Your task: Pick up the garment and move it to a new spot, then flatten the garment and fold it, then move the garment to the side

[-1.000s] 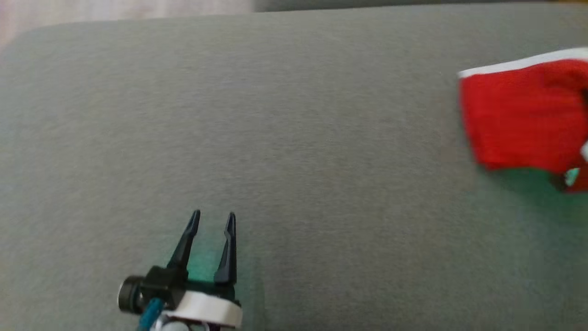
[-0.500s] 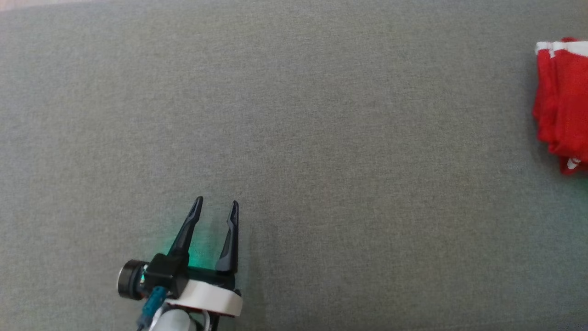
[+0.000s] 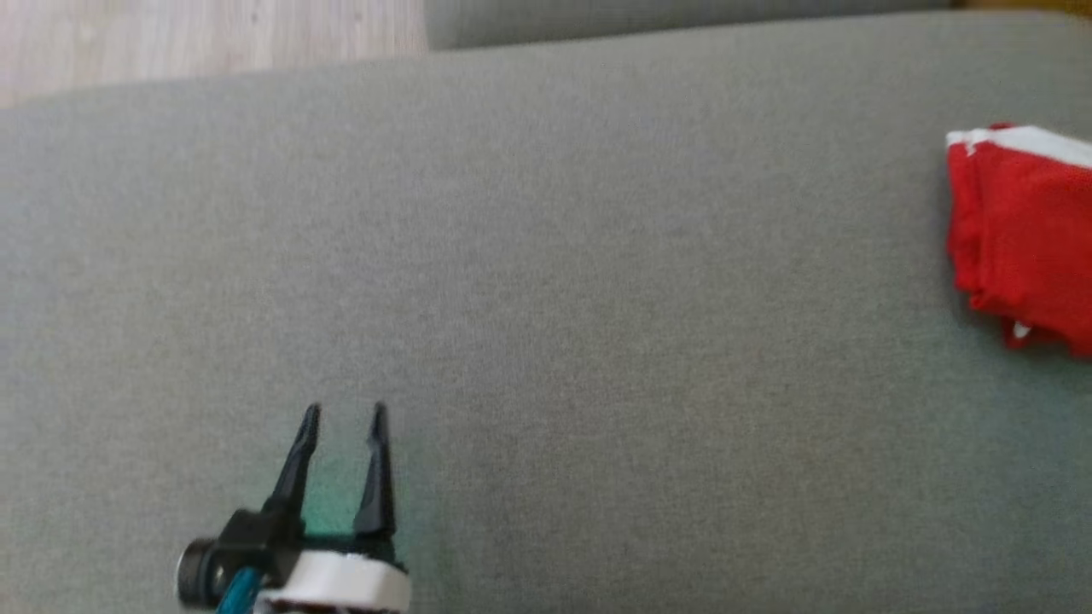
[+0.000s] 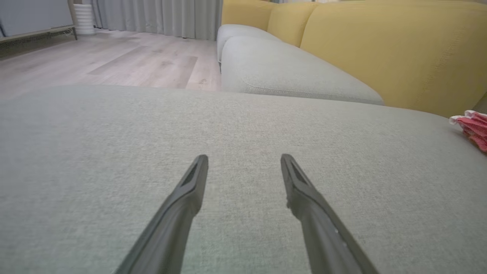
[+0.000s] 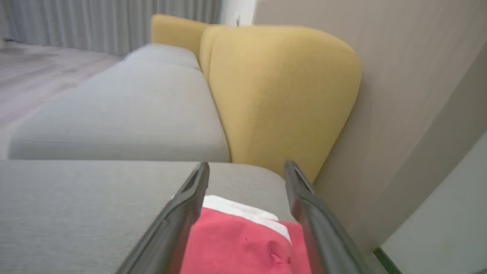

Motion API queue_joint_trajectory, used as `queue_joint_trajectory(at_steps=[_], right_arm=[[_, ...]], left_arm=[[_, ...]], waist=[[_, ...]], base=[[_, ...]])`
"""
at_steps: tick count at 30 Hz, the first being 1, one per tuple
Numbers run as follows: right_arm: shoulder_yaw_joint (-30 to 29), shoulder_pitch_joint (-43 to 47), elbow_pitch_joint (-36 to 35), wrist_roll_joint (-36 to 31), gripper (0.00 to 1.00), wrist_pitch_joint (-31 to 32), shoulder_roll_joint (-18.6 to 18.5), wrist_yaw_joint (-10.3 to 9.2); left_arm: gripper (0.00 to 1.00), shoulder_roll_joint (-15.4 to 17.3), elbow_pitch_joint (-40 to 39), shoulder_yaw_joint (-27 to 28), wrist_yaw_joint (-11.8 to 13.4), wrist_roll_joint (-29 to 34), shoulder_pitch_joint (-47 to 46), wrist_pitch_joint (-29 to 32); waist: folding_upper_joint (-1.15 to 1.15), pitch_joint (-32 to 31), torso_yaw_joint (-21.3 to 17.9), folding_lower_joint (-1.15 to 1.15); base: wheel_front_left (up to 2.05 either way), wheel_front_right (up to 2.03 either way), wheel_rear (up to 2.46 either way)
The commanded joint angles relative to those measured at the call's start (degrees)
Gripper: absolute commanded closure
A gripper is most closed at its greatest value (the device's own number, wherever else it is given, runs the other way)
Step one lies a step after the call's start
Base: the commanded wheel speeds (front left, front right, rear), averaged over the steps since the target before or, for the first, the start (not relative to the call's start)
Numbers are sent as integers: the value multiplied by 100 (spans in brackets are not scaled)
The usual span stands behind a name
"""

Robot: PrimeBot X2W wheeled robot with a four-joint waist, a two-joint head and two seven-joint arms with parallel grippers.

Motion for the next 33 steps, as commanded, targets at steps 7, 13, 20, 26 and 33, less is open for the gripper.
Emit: queue_joint_trajectory(at_steps=[7, 13, 20, 26, 33], right_arm=[[482, 1188, -1165, 158, 0, -540, 766, 39], [1140, 2185, -1198, 93, 0, -1029, 1446, 39], [1491, 2664, -886, 81, 0, -1328, 1661, 39], [1642, 2740, -692, 211, 0, -1434, 1688, 39], [1577, 2793, -463, 217, 100, -1377, 1725, 0]], left_arm=[[0, 52, -195, 535, 237, 221, 217, -56], [0, 36, -229, 671, 258, 263, 398, -56], [0, 23, -134, 624, 150, 281, 464, -56], [0, 20, 72, 623, -51, 233, 462, -56], [100, 10, 384, 457, -79, 209, 602, 0]], waist=[[0, -621, 148, 0], [0, -828, 283, 0], [0, -865, 332, 0], [0, -884, 272, 0], [0, -877, 234, 0]], base=[[0, 0, 0], [0, 0, 0], [0, 0, 0], [0, 0, 0], [0, 0, 0]])
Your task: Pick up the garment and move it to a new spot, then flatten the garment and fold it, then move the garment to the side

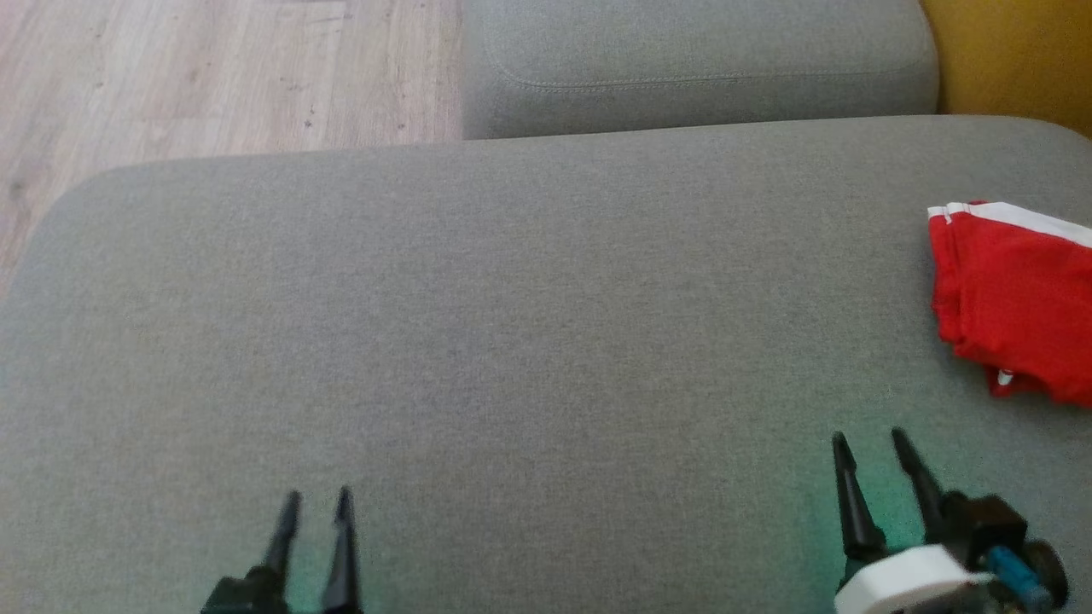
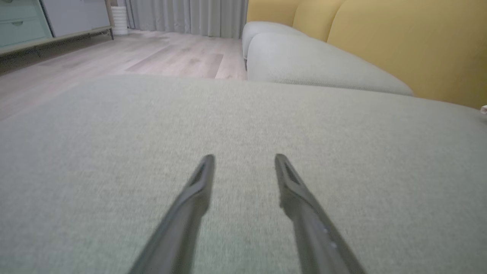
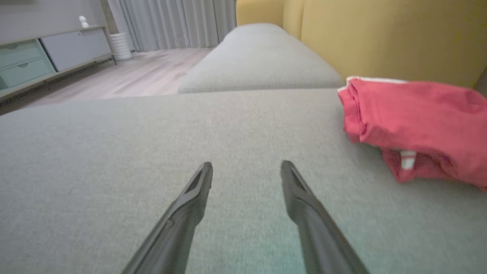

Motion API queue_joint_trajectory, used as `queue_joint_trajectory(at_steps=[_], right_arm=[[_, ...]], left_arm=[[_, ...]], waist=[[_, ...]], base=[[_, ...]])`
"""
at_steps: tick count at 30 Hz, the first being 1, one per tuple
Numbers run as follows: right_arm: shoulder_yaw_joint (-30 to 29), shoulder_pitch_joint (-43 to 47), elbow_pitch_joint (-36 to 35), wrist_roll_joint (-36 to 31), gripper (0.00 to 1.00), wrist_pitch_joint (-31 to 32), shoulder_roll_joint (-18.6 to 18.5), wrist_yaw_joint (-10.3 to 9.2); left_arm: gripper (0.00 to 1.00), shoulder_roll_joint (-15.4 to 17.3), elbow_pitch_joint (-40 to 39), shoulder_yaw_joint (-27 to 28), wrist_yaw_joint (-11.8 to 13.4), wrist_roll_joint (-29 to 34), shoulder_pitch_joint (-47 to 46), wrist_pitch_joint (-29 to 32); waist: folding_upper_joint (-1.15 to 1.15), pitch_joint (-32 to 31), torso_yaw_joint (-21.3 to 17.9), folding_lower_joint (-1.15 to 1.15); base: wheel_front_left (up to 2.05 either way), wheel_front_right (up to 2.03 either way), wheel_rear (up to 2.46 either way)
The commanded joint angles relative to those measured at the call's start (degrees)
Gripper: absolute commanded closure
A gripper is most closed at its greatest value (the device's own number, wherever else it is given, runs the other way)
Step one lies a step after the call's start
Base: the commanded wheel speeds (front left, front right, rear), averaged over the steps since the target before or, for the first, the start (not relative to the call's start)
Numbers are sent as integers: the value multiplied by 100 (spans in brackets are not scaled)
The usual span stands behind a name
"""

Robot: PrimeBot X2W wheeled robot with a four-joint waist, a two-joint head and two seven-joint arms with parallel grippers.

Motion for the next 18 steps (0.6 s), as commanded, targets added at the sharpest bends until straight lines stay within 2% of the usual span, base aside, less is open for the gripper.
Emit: queue_joint_trajectory(at_steps=[1, 5, 18], right_arm=[[1, 0, 44, 1, 100, 1, 0, -1], [2, 54, 348, 51, 100, 24, 2, -1], [-62, -60, 258, 980, 100, 240, -2, 3]], left_arm=[[100, -2, 50, -4, 2, -4, 3, 10], [100, -7, 339, 1, -2, -51, 56, 39], [100, -7, 261, 149, -67, -892, -80, 257]], waist=[[0, 0, 0, 0], [0, -3, -4, 0], [0, -10, -26, 0]], base=[[0, 0, 0], [0, 0, 0], [0, 0, 0]])
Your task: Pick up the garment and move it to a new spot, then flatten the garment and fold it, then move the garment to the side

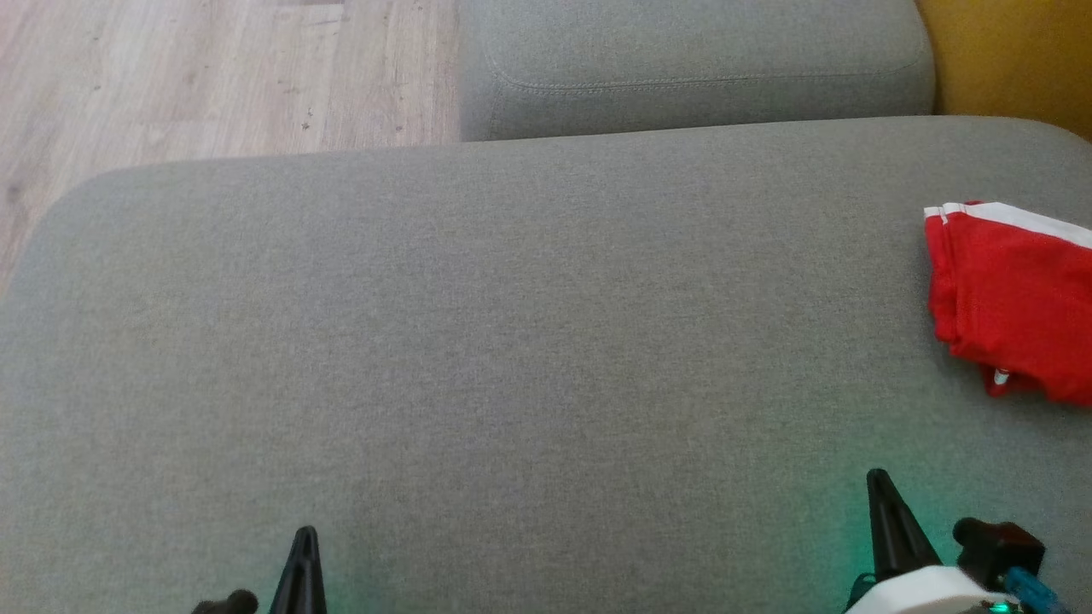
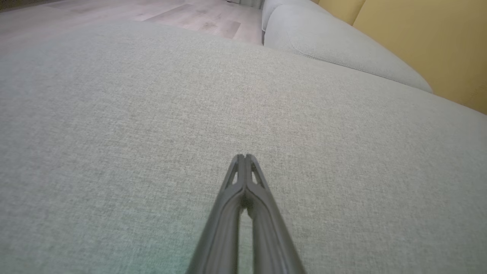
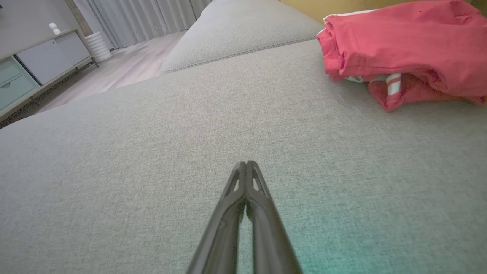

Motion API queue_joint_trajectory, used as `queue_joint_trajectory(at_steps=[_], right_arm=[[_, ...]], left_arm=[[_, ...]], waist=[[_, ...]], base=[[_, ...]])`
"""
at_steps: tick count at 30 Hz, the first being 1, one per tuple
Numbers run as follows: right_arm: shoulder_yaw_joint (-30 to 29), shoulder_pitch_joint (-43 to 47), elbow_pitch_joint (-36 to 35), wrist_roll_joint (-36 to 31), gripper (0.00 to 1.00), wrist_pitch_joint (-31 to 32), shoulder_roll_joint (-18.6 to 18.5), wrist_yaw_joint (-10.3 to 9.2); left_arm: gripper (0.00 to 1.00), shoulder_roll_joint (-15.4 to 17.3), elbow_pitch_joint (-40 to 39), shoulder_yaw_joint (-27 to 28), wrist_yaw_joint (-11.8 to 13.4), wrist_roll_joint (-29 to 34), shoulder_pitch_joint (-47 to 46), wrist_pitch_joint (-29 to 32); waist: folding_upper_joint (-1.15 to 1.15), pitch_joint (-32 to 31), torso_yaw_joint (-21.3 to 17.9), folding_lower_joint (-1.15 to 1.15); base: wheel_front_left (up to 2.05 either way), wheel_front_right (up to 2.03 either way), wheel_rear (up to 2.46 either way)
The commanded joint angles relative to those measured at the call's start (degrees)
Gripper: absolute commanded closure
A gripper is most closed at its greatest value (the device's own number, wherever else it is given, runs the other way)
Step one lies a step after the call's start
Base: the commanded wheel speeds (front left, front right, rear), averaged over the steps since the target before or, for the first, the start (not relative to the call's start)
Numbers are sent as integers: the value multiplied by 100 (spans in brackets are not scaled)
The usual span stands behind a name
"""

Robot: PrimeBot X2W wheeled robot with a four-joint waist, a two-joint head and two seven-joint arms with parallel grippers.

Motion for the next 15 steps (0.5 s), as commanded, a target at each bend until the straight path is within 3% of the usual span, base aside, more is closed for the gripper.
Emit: queue_joint_trajectory(at_steps=[1, 15], right_arm=[[-40, -216, -210, 203, 100, 37, -5, 6], [-101, -328, -301, 1129, 100, 248, -9, 10]], left_arm=[[100, 0, -199, 126, -34, -172, -214, 39], [100, 0, -281, 267, -99, -1013, -347, 252]], waist=[[0, -1, -2, 0], [0, -9, -24, 0]], base=[[0, 0, 0], [0, 0, 0]])
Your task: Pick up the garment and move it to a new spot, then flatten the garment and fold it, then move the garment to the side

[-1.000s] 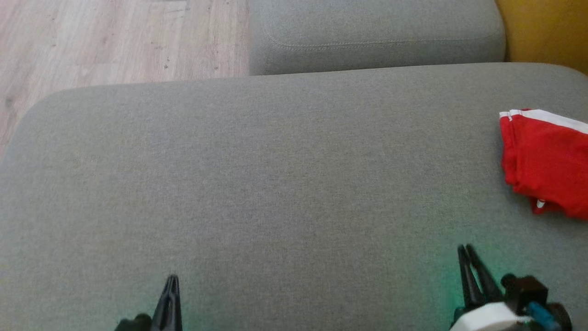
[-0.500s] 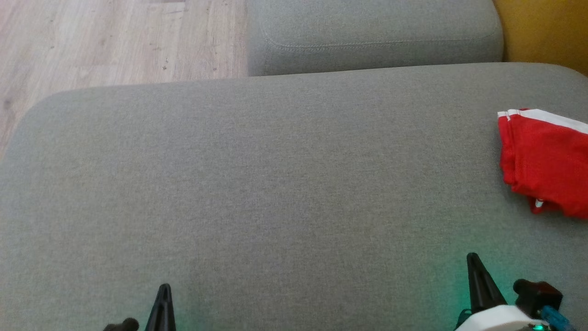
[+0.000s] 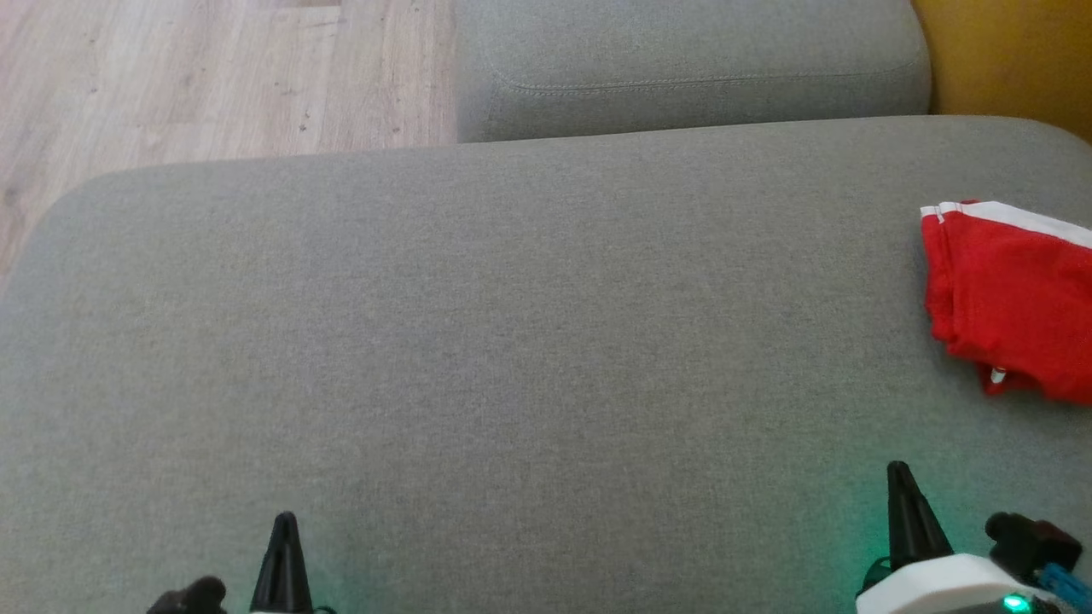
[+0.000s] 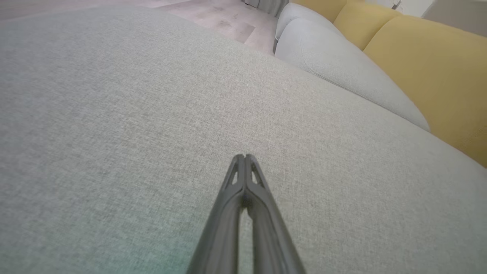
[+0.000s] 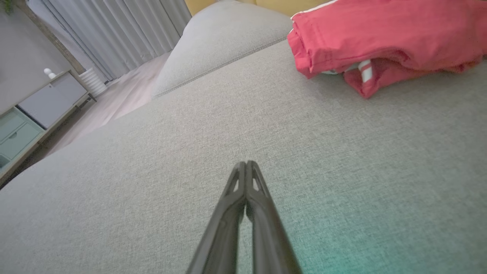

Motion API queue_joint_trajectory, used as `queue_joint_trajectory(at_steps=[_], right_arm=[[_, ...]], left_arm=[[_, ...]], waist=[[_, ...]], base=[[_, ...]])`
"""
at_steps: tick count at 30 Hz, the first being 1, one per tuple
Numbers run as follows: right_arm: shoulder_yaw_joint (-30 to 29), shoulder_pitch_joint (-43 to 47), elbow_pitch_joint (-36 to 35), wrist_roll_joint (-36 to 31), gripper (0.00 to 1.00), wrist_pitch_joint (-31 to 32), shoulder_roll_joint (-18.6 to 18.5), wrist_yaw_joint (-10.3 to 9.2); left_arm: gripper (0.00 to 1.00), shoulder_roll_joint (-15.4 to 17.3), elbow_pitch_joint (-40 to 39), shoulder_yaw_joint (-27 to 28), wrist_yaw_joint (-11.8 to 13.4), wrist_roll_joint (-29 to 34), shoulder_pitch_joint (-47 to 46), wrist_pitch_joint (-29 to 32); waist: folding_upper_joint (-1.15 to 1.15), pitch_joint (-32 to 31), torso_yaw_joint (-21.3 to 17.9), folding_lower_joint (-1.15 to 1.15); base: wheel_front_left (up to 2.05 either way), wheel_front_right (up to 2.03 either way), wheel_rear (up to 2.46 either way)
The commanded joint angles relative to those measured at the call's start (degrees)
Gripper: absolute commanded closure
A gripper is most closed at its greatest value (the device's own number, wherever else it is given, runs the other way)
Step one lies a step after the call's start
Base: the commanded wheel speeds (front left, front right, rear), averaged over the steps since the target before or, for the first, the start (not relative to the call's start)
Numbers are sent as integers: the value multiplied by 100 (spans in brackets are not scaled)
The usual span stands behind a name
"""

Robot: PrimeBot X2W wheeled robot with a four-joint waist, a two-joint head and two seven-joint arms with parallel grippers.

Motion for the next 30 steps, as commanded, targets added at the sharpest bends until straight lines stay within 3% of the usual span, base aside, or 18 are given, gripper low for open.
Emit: queue_joint_trajectory(at_steps=[1, 30], right_arm=[[0, -284, -211, 138, 100, 19, -9, 10], [-150, -559, -420, 2348, 100, 530, -18, 20]], left_arm=[[100, 1, -192, 120, -27, -115, -226, 16], [100, -1, -384, 465, -184, -2120, -550, 529]], waist=[[0, 0, -1, 0], [0, -19, -53, 0]], base=[[0, 0, 0], [0, 0, 0]])
